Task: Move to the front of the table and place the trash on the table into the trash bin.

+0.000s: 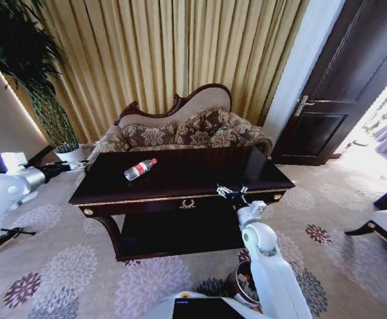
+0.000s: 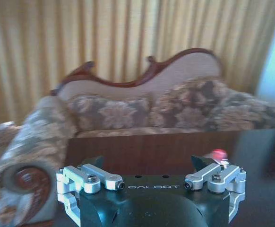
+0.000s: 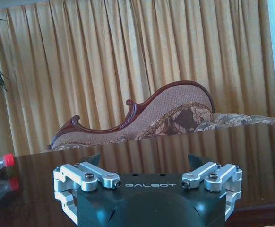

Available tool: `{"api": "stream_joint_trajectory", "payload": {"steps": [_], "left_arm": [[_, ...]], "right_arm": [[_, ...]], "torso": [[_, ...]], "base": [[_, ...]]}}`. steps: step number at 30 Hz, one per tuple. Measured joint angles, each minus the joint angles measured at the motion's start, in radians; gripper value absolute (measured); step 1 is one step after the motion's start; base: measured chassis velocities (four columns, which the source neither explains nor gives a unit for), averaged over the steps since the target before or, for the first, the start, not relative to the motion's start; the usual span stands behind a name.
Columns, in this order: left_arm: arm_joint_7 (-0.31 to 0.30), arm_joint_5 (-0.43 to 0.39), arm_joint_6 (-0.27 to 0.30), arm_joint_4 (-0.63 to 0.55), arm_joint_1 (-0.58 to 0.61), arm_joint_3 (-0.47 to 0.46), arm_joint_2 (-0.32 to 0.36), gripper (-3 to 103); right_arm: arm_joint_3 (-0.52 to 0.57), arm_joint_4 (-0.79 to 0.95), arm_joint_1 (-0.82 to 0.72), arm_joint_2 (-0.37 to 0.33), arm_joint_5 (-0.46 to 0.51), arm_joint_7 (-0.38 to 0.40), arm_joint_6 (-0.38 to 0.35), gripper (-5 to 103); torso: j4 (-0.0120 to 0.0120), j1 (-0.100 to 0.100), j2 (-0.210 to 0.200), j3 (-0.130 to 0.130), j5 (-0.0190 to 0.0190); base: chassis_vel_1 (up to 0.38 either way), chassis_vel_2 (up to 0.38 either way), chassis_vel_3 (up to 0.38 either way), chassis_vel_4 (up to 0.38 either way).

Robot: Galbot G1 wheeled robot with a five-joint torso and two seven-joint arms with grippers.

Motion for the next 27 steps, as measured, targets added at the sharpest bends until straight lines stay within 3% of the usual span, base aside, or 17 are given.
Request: {"api": "stream_joint_trajectory", "payload": {"steps": [4, 6, 12, 14, 19, 27], "left_arm": [[0.043, 0.015, 0.012, 0.02, -0.054, 0.063, 0.0, 100], [0.067, 0.025, 0.034, 0.054, -0.126, 0.139, 0.0, 100], [0.084, 0.042, 0.081, 0.139, -0.274, 0.295, -0.005, 100], [0.116, 0.068, 0.092, 0.208, -0.405, 0.419, -0.027, 100], [0.137, 0.1, 0.094, 0.276, -0.543, 0.545, -0.075, 100], [0.195, 0.157, 0.094, 0.347, -0.653, 0.647, -0.158, 100]], "right_arm": [[0.004, 0.008, -0.005, 0.001, 0.0, -0.001, 0.002, 100], [0.006, 0.011, -0.01, 0.006, -0.001, -0.002, 0.004, 100], [0.012, 0.014, -0.012, 0.015, -0.009, -0.002, 0.006, 100], [0.018, 0.014, -0.016, 0.025, -0.019, -0.002, 0.015, 100], [0.025, 0.014, -0.024, 0.031, -0.03, -0.002, 0.022, 100], [0.028, 0.008, -0.021, 0.048, -0.046, -0.001, 0.024, 100]], "torso": [[-0.0006, 0.0, 0.0, 0.0, -0.0001], [-0.0004, 0.0, 0.0, 0.0, -0.0002], [-0.0002, 0.0, 0.0, 0.0, -0.0003], [-0.0003, 0.0, 0.0, 0.0, -0.0001], [-0.0007, 0.0, 0.0, 0.0, 0.0], [-0.0002, 0.0, 0.0, 0.0, -0.0001]], "base": [[0.0, 0.0, 0.0, 0.0], [0.0, 0.0, 0.0, 0.0], [0.0, 0.0, 0.0, 0.0], [0.0, 0.0, 0.0, 0.0], [0.0, 0.0, 0.0, 0.0], [0.0, 0.0, 0.0, 0.0]]}}
